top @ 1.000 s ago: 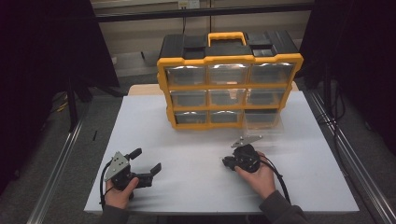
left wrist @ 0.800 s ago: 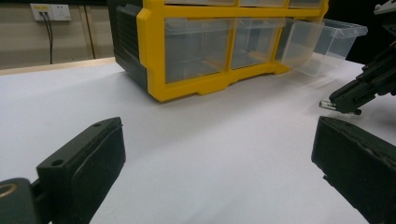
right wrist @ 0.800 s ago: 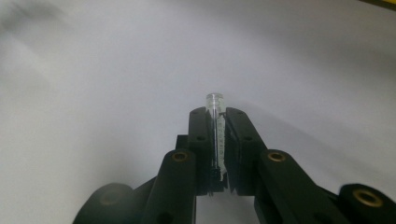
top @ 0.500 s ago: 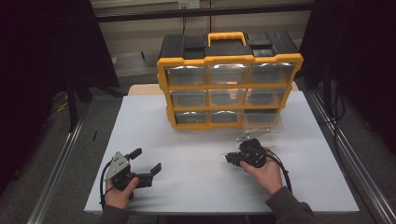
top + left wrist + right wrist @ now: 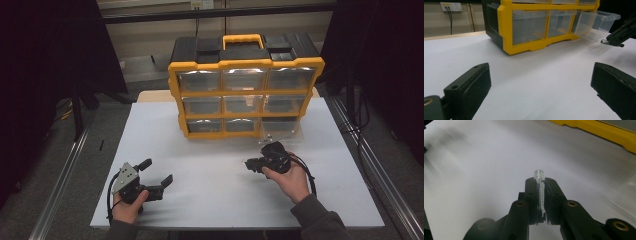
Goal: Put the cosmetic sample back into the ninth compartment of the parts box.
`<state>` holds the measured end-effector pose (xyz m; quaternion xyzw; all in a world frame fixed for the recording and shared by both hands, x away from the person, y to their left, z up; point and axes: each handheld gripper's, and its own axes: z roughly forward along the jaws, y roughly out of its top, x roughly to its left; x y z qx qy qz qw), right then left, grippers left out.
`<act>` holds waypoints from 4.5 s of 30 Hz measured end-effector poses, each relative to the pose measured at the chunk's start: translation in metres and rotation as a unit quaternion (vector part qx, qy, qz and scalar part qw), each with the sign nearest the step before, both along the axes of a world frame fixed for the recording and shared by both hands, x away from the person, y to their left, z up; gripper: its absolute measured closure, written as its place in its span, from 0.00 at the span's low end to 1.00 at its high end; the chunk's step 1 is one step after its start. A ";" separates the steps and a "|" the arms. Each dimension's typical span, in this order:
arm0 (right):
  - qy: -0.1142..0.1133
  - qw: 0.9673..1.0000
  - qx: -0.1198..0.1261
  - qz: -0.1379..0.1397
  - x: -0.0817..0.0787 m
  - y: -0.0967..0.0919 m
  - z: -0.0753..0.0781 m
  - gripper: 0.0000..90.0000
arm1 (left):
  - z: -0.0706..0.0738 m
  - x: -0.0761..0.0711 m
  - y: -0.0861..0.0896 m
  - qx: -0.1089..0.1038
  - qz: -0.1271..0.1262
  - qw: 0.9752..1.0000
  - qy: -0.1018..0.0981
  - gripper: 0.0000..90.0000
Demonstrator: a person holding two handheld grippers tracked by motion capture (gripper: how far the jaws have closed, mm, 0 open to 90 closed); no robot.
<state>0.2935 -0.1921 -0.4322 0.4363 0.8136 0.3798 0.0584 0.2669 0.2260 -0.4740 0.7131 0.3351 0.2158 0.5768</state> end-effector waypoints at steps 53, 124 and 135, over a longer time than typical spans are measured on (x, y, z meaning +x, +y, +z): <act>-0.016 1.000 0.011 0.000 0.017 -0.022 0.056 0.91 | -0.001 0.000 0.000 -0.003 -0.004 1.000 0.002 0.03; -0.042 0.997 -0.019 -0.068 0.049 -0.063 0.071 0.91 | 0.000 0.001 0.002 -0.007 0.004 1.000 -0.002 0.03; -0.042 0.996 -0.022 -0.075 0.054 -0.067 0.067 0.91 | 0.000 0.001 0.002 -0.007 0.003 1.000 -0.001 0.03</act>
